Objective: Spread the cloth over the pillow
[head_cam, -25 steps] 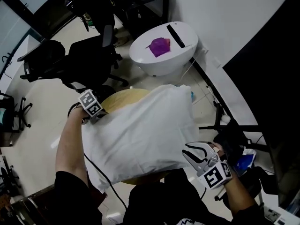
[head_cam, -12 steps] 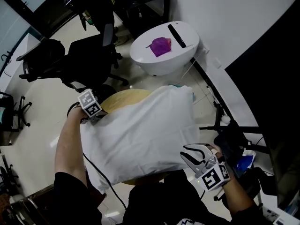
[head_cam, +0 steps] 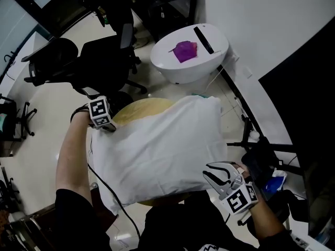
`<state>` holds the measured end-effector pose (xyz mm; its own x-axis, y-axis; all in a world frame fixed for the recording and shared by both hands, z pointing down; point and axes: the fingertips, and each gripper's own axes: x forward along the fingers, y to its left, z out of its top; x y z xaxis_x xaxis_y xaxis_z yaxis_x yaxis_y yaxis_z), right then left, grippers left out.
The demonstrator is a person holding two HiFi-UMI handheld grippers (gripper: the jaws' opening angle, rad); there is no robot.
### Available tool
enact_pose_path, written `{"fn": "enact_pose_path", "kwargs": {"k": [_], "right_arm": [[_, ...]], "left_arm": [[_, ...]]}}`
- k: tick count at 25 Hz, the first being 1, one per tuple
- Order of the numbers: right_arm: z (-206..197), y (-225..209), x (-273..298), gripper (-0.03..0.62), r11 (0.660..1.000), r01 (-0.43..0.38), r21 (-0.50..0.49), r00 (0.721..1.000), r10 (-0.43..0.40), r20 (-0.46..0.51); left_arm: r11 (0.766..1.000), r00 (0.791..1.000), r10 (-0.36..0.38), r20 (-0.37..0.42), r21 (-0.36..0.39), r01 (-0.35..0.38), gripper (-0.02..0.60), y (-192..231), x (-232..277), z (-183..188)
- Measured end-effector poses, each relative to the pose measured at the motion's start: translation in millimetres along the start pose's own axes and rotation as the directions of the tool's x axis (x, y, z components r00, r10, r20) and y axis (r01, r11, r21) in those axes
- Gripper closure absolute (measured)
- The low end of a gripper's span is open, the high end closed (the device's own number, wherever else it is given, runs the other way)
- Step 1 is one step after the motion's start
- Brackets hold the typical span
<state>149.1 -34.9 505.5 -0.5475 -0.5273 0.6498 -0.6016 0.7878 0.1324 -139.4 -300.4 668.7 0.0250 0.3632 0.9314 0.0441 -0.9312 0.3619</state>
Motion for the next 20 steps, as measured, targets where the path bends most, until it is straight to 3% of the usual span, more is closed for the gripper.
{"fn": "enact_pose_path", "kwargs": {"k": [3, 7, 9, 11, 15, 20], "right_arm": [[0, 5, 4, 0.487, 1.000, -0.013, 0.004, 1.000, 0.013, -0.004], [-1, 9, 6, 0.487, 1.000, -0.024, 0.008, 1.000, 0.024, -0.009], [-2, 10, 7, 0.487, 1.000, -0.026, 0.014, 1.000, 0.026, -0.010], [-4, 9, 7, 0.487, 0.999, -0.029, 0.017, 1.000, 0.029, -0.013], [-6, 5, 9, 0.487, 0.999, -0.030, 0.015, 0.999, 0.031, -0.014], [0, 2, 14, 0.487, 0.999, -0.037, 0.000, 0.999, 0.037, -0.006]], "left_arm": [[0.998, 0.998, -0.052, -0.044, -0.027, 0.051, 0.279, 1, 9, -2], [0.976, 0.984, -0.145, -0.099, -0.178, 0.126, 0.286, 0, 23, -14], [0.963, 0.977, -0.178, -0.120, -0.224, 0.148, 0.326, -1, 26, -21], [0.964, 0.970, -0.191, -0.148, -0.214, 0.157, 0.576, -3, 27, -28], [0.953, 0.965, -0.246, -0.093, -0.204, 0.223, 0.581, -16, 25, -27], [0.980, 0.991, -0.131, -0.014, -0.152, 0.127, 0.581, 0, 4, -22]]}}
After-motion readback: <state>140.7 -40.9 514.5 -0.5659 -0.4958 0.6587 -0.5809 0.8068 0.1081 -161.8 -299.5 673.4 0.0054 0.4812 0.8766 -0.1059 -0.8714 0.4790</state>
